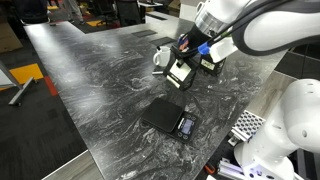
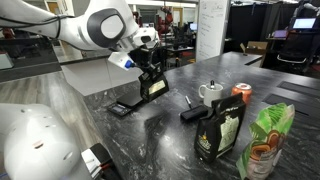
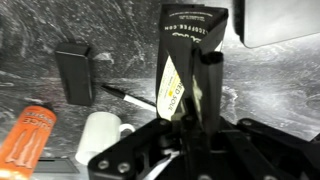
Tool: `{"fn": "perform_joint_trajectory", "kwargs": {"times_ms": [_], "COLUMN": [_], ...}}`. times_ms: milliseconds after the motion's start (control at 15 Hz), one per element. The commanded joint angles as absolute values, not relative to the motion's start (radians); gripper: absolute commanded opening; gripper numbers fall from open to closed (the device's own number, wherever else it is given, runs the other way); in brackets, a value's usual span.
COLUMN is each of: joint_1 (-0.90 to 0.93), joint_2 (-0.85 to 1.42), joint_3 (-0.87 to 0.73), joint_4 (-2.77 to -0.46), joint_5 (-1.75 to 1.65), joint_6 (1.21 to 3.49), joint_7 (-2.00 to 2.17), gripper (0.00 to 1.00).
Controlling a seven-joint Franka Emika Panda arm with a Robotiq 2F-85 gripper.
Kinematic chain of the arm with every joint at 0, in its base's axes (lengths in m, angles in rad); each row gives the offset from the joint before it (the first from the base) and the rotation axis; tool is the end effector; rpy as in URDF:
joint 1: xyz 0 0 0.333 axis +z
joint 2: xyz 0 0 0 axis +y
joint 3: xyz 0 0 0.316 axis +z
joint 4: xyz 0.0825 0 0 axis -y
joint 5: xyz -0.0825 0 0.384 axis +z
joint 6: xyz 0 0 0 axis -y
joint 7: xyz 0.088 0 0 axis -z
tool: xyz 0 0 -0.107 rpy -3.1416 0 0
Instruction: Remove the black packet from the scale and put it on the right side of the table
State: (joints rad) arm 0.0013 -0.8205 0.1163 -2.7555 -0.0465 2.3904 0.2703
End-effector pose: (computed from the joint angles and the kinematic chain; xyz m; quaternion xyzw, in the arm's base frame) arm 0.3378 0.0404 0.4901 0.9704 -0.0696 0.2304 0.0207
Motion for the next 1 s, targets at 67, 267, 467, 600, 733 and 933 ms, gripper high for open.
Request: {"fn": "perform_joint_trajectory", "kwargs": {"times_ms": [67, 267, 467, 600, 733, 933], "joint_1": [-0.173, -0.29, -0.374, -0.382, -0.367, -0.357], "joint_2": [-1.004, -1.022, -0.979, -0.924, -0.861, -0.773], "joint_3": [0.136, 0.106, 0.077, 0.019, -0.052, -0.142], "joint_4": [-2.8, -2.793, -2.793, -2.795, -2.797, -2.797], "joint_5": [-0.147, -0.253, -0.347, -0.365, -0.357, -0.345], "joint_6": [2.285, 2.27, 2.272, 2.289, 2.331, 2.403], "joint_7": [0.321, 0.297, 0.28, 0.233, 0.172, 0.09], "gripper": [0.01, 0.01, 0.01, 0.01, 0.01, 0.01]}}
